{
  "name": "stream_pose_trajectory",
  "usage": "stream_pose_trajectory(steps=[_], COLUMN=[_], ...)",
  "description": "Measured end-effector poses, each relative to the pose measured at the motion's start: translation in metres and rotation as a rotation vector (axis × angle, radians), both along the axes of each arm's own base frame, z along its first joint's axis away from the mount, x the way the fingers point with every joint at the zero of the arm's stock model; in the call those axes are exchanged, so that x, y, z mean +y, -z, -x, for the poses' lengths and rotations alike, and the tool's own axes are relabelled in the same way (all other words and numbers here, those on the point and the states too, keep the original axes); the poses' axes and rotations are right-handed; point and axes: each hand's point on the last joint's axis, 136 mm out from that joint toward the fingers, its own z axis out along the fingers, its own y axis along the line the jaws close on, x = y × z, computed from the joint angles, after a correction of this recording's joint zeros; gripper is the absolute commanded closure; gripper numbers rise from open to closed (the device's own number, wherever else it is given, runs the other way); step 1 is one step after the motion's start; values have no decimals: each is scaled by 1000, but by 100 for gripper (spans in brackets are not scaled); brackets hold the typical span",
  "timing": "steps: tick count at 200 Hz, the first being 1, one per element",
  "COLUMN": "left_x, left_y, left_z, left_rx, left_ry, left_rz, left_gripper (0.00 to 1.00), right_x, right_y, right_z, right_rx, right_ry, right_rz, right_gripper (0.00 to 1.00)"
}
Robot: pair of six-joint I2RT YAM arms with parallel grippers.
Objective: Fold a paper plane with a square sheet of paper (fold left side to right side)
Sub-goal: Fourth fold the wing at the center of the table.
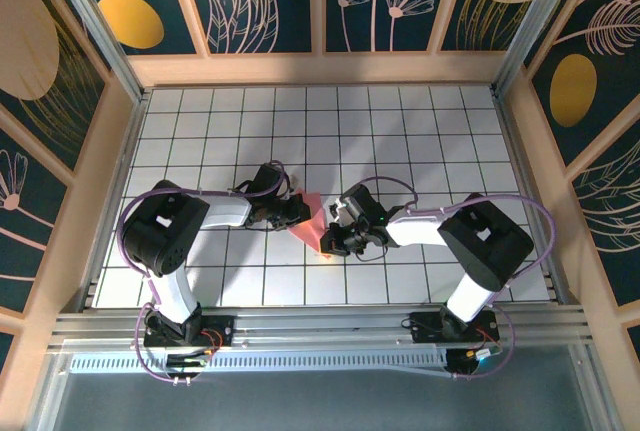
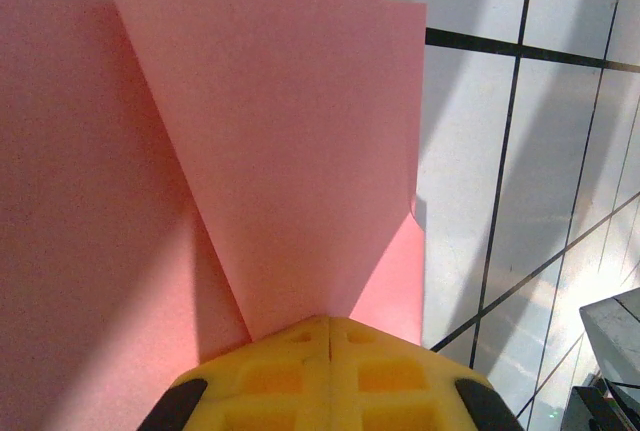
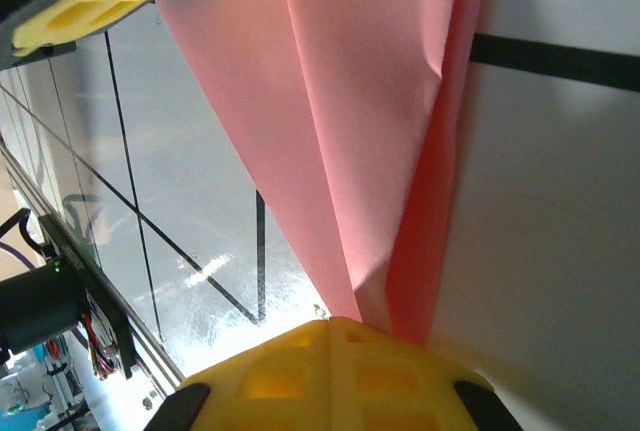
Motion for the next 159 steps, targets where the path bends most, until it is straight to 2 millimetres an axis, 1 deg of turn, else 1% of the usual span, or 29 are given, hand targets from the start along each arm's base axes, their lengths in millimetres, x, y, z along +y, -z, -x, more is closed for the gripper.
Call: stream_pose_trajectory(steps=[159], left_x=[0], left_y=[0], left_z=[0], left_rx=[0], left_ry=[0], left_rz=[0], left_gripper=[100], right_x=[-2], right_y=[5], right_z=[-1], right_rx=[-1], right_ry=[7], right_rz=[16], right_gripper=[100])
